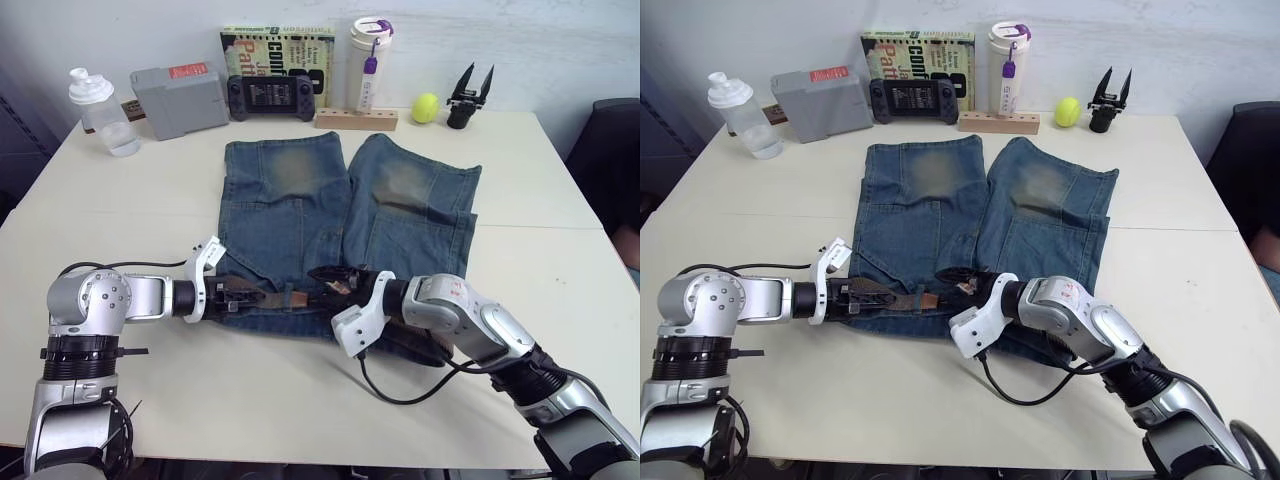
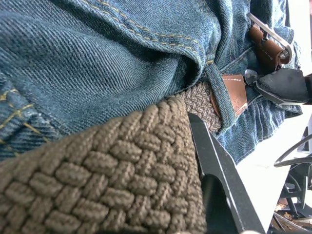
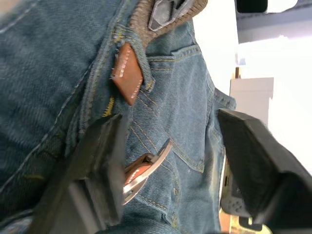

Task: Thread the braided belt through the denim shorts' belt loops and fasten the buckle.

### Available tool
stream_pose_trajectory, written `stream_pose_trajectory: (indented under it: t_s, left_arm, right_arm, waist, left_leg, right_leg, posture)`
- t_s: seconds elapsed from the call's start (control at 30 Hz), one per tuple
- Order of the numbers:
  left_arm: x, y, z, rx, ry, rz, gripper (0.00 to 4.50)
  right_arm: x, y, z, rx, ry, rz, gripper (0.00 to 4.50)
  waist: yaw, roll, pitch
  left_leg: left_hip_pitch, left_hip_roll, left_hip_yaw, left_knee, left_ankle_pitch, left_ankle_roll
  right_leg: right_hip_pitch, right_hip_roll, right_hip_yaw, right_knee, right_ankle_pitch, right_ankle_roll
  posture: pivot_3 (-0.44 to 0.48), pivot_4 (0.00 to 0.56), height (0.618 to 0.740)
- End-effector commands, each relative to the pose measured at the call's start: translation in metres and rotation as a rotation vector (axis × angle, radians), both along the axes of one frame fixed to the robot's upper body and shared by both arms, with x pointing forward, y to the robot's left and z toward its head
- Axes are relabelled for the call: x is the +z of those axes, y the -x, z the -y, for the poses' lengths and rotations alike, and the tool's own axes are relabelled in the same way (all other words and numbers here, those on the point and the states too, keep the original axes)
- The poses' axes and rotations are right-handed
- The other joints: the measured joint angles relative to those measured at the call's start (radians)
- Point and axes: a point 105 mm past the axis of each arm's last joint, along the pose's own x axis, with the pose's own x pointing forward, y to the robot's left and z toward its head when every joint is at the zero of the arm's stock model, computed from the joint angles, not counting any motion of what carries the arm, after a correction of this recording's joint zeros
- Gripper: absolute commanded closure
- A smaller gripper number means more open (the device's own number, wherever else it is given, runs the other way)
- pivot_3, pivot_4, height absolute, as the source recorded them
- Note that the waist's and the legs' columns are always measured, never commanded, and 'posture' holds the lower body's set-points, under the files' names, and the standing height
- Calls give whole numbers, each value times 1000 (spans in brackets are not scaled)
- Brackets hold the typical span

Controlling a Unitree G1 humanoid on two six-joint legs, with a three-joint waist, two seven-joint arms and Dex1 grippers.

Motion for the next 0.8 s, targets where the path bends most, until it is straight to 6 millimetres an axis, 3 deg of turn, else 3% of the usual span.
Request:
stream_pose_trajectory:
  t_s: [0.03,0.33,0.63,0.8]
  left_arm:
    - [-27,5,-7,39,-87,-95,4500]
    - [-24,3,-7,40,-87,-88,4500]
    - [-23,3,-9,44,-89,-86,4500]
    - [-21,2,-8,45,-85,-79,4500]
  right_arm:
    - [3,-1,-4,25,9,56,1410]
    - [-7,-6,-18,96,93,115,1410]
    - [4,1,-34,168,23,115,1410]
    - [3,2,-34,180,23,99,3463]
  waist:
    - [0,0,0]
    - [5,0,0]
    - [4,0,0]
    - [4,0,0]
  left_leg:
    - [0,0,0,0,0,0]
    - [0,0,0,0,0,0]
    - [0,0,0,0,0,0]
    - [0,0,0,0,0,0]
  right_leg:
    - [0,0,0,0,0,0]
    - [0,0,0,0,0,0]
    - [0,0,0,0,0,0]
    - [0,0,0,0,0,0]
  posture:
    - [0,150,713]
    - [0,150,713]
    - [0,150,713]
    - [0,150,713]
